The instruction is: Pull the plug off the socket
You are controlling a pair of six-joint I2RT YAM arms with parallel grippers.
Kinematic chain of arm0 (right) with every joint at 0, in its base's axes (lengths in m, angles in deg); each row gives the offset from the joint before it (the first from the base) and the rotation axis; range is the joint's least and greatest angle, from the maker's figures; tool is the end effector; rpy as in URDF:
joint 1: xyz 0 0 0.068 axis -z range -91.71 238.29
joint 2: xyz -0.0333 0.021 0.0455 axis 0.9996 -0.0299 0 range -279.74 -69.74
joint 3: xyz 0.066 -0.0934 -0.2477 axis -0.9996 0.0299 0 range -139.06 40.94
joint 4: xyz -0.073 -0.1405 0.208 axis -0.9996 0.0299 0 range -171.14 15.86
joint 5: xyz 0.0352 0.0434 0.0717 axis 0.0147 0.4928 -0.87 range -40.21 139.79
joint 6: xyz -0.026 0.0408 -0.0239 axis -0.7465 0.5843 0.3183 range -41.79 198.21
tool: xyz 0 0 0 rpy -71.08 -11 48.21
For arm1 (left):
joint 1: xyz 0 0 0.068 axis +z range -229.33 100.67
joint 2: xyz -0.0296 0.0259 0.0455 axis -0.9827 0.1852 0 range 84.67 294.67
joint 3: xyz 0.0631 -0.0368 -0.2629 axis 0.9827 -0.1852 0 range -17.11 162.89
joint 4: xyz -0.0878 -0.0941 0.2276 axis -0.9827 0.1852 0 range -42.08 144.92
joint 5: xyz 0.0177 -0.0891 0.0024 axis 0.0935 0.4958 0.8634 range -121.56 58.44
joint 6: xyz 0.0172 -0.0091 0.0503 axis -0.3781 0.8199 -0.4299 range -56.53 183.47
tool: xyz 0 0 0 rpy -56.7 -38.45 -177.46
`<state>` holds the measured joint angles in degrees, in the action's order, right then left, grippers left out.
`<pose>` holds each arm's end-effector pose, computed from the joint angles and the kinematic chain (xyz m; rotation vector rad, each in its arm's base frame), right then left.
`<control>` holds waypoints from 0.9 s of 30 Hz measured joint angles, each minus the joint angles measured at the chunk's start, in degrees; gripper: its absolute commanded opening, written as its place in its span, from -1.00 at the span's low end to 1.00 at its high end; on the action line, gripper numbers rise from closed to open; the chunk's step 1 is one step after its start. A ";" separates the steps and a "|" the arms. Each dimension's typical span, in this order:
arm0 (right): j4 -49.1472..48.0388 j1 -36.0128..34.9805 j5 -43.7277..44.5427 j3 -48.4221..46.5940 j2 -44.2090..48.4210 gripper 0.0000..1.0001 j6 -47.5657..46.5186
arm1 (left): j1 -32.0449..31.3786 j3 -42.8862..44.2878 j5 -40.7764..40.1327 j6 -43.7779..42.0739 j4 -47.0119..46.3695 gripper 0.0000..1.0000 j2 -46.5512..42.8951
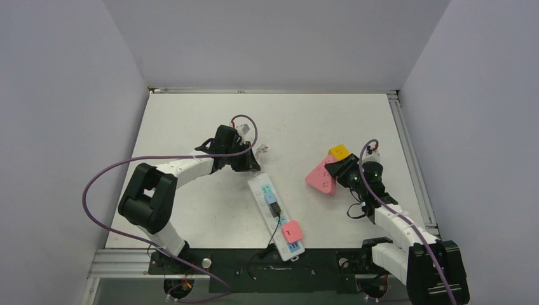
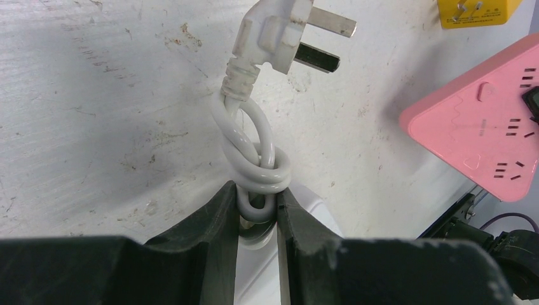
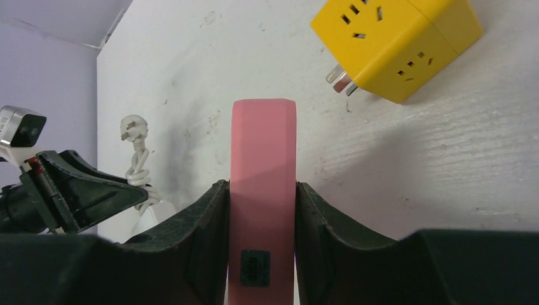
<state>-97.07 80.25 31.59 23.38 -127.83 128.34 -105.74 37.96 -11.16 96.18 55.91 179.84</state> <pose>0.2001 0.0395 0.1791 0.5529 2.0380 0.9494 0.3003 -0.1629 0.1846 0.0354 2.5416 -0.8761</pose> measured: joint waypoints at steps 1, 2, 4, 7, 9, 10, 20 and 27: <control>-0.33 0.15 0.26 0.33 -0.15 -0.65 -0.04 | 0.00 0.02 0.00 -0.09 0.00 -1.00 0.00; -0.83 0.24 0.70 0.63 -0.37 -0.61 -0.11 | 0.00 0.02 0.00 -0.17 0.02 -1.00 0.00; -1.77 0.52 1.07 1.22 -0.90 -0.56 -0.24 | 0.00 0.07 0.02 -0.24 0.02 -1.00 0.00; -3.04 0.63 1.64 2.21 -1.31 -0.36 -0.20 | 0.00 0.07 0.07 -0.28 0.02 -1.00 0.00; -3.87 0.85 1.75 2.43 -1.60 -0.14 -0.20 | 0.00 0.07 0.22 -0.28 0.02 -1.00 0.00; -4.17 1.01 1.88 2.49 -1.77 0.01 -0.15 | 0.00 0.07 0.31 -0.28 0.02 -1.00 0.00; -3.63 3.56 3.32 2.93 -2.23 0.87 -1.05 | 0.00 0.09 0.46 -0.26 0.02 -1.00 0.00; -0.09 4.00 5.03 2.89 1.46 0.87 -2.93 | 0.00 0.09 0.44 -0.28 0.02 -1.00 0.00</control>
<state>-97.15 84.25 36.62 26.26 -126.36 125.41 -105.74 38.04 -10.72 95.90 55.93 179.84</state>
